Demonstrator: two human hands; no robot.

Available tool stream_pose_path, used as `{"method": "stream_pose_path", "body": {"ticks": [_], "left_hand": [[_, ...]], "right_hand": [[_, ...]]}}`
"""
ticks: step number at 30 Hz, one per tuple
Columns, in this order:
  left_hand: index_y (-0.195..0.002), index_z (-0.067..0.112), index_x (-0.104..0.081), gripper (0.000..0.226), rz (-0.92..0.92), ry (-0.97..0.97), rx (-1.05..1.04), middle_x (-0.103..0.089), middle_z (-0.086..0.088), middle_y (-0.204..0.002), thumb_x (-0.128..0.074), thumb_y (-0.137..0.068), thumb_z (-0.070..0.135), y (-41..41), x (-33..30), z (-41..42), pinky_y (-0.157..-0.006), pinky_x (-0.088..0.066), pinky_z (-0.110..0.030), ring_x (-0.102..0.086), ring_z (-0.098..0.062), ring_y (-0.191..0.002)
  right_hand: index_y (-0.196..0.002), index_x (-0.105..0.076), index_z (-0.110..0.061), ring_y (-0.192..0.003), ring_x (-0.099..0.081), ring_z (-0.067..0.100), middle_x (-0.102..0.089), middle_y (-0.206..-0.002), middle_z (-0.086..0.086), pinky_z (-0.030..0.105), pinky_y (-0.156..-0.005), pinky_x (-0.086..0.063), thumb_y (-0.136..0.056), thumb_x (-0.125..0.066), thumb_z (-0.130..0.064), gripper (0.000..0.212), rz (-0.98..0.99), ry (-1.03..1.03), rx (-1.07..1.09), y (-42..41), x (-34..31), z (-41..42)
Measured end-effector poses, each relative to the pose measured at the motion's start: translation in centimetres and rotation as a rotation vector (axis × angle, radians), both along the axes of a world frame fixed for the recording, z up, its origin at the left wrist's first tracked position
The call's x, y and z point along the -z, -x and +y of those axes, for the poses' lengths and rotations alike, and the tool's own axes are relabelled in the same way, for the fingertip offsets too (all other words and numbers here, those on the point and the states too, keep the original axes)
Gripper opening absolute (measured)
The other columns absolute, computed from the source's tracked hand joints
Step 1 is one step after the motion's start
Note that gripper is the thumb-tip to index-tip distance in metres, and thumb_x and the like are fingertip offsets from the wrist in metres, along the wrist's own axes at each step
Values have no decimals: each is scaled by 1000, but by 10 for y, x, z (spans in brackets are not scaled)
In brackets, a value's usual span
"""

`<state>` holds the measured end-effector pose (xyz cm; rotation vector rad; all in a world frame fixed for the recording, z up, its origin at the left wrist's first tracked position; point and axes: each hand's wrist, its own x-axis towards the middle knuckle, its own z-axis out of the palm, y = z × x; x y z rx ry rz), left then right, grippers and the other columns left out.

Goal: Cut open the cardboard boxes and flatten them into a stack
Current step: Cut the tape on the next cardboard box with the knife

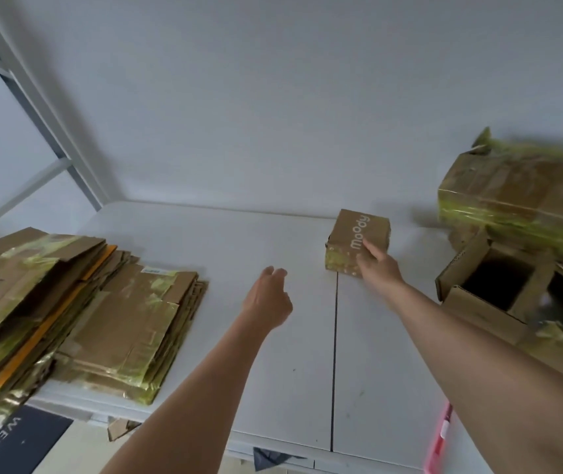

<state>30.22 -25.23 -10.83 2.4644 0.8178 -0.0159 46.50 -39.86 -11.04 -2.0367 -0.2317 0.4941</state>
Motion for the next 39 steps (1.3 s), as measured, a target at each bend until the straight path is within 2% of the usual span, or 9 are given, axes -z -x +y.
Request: {"method": "stream_pose_path", "body": {"ticks": [5, 9, 15, 18, 22, 27, 30, 34, 39], "left_hand": [[-147, 13, -39, 47, 11, 52, -52, -34, -7, -155, -45, -101, 13, 12, 7, 3, -112, -33, -33, -38, -23, -140], [-145, 11, -43, 41, -88, 197, -186, -44, -9, -148, -38, -105, 17, 20, 9, 1, -108, -34, -31, -43, -25, -136], [-145, 20, -44, 40, -225, 902, -451, -55, -5, -129, -43, -105, 17, 48, 23, -9, -95, -43, -36, -54, -22, -116], [-148, 25, -42, 45, -166, 995, -292, -56, 4, -140, -49, -104, 24, 55, 23, -20, -110, -32, -38, -48, -16, -132], [-138, 39, -50, 38, -189, 1154, -277, -64, -1, -128, -55, -101, 32, 60, 3, -30, -100, -50, -45, -63, -25, -110], [-143, 43, -40, 62, -168, 867, -151, -66, -11, -117, -70, -89, 38, 60, -27, -38, -84, -59, -35, -69, -25, -102], [-147, 52, -25, 85, -55, 766, -73, -67, -8, -114, -78, -81, 40, 60, -28, -44, -70, -60, -30, -69, -25, -99], [-149, 55, -8, 100, 31, 688, -51, -63, -7, -111, -79, -79, 47, 55, -17, -65, -59, -54, -27, -64, -18, -78], [-148, 58, 7, 113, 84, 598, -55, -59, -4, -123, -80, -75, 52, 37, -16, -80, -70, -62, -38, -71, -26, -87]], "right_hand": [[-140, -54, -25, -131, -47, 16, -49, -146, -1, 17, -95, -36, -103, -50, -26, 38, -4, -125, -48, 22, 4, -4], [-123, -68, -22, -111, -57, 3, -64, -122, -9, -2, -73, -39, -103, -50, -31, 28, 24, -177, -125, 52, -1, -20], [-100, -76, -26, -102, -66, 3, -72, -108, -9, 27, -88, -55, -94, -64, -32, 15, 287, -302, -138, 95, 7, -67], [-101, -75, -15, -100, -68, 15, -65, -112, 6, 29, -82, -60, -89, -70, -11, 13, 291, -358, -75, 111, 10, -76], [-106, -67, -1, -96, -63, 17, -56, -108, 7, 24, -68, -60, -87, -69, 4, 20, 293, -345, 10, 124, 11, -81], [-92, -64, -10, -86, -68, 27, -59, -96, 7, 40, -73, -62, -81, -75, 2, 19, 188, -223, -11, 135, 22, -91], [-94, -66, -15, -81, -66, 14, -65, -88, -4, 22, -73, -57, -79, -79, -8, 22, 3, -40, -140, 139, 33, -102], [-112, -68, -21, -107, -54, 13, -58, -109, -3, 19, -84, -42, -87, -71, -18, 25, -315, 272, -186, 134, 44, -131], [-136, -53, -31, -121, -44, 19, -42, -137, 3, 29, -85, -54, -95, -55, -10, 46, -443, 795, -169, 121, 28, -180]]}}
